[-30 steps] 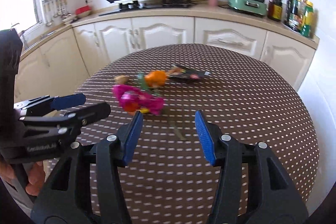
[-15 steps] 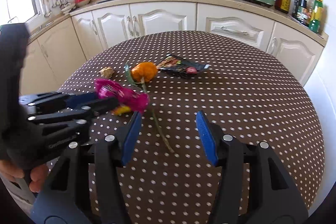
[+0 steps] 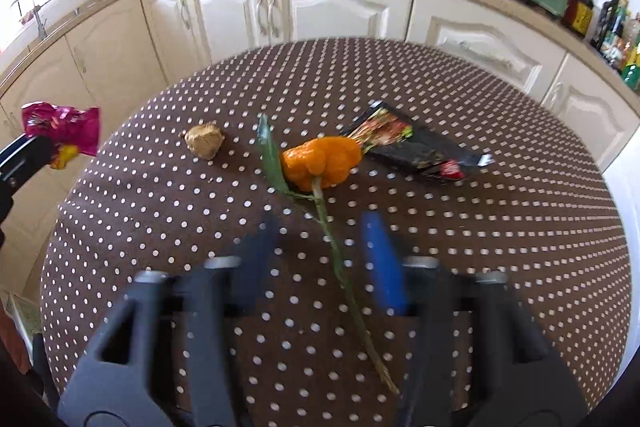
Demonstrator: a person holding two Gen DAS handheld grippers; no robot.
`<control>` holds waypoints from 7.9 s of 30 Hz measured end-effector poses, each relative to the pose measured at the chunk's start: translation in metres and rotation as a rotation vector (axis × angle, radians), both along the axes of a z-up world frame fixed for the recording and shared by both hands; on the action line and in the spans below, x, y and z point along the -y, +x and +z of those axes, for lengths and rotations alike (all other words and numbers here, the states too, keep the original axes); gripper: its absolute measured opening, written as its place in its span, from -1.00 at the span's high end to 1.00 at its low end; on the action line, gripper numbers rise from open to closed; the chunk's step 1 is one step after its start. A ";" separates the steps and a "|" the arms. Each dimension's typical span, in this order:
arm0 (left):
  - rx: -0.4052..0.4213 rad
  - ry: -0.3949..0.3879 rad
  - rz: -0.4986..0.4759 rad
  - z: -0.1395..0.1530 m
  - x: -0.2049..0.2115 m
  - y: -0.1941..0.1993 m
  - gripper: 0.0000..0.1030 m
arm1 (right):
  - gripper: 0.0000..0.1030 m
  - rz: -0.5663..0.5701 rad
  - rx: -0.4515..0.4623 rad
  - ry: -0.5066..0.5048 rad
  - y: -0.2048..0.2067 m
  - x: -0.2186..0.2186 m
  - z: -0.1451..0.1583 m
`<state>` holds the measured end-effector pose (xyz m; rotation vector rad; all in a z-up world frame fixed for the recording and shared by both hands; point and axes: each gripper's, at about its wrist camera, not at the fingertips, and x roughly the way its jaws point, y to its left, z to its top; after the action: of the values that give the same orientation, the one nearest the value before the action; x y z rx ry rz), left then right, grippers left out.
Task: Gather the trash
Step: 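Grasp the pink candy wrapper with the left gripper while the right grasps the orange flower stem, then carry the pink wrapper and orange flower over the blue bin, then open the left gripper over the blue bin to drop the pink wrapper, then open the right gripper over the bin to drop the orange flower, then move both grippers back over the table, then grasp the beige lump with the left gripper while the right grasps the black snack packet, then carry the beige lump and black packet over the blue bin, then open the left gripper over the bin while the right gripper releases the black packet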
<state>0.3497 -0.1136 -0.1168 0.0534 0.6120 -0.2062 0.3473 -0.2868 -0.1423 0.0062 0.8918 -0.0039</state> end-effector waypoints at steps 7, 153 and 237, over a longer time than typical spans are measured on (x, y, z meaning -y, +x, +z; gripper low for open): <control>-0.014 -0.049 -0.004 -0.002 -0.040 -0.011 0.46 | 0.92 0.006 0.058 -0.036 -0.028 -0.021 0.013; -0.254 0.012 -0.201 -0.031 0.065 0.066 -0.40 | 0.00 -0.179 0.171 0.168 -0.042 0.063 0.031; -0.657 -0.357 0.463 -0.316 -0.429 0.013 -0.20 | 0.70 0.381 -0.354 0.150 0.046 -0.453 -0.257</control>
<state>0.3626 0.3154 -0.4326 -0.5164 1.2104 0.1300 0.3934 0.1665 -0.3997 -0.0254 1.2335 0.4288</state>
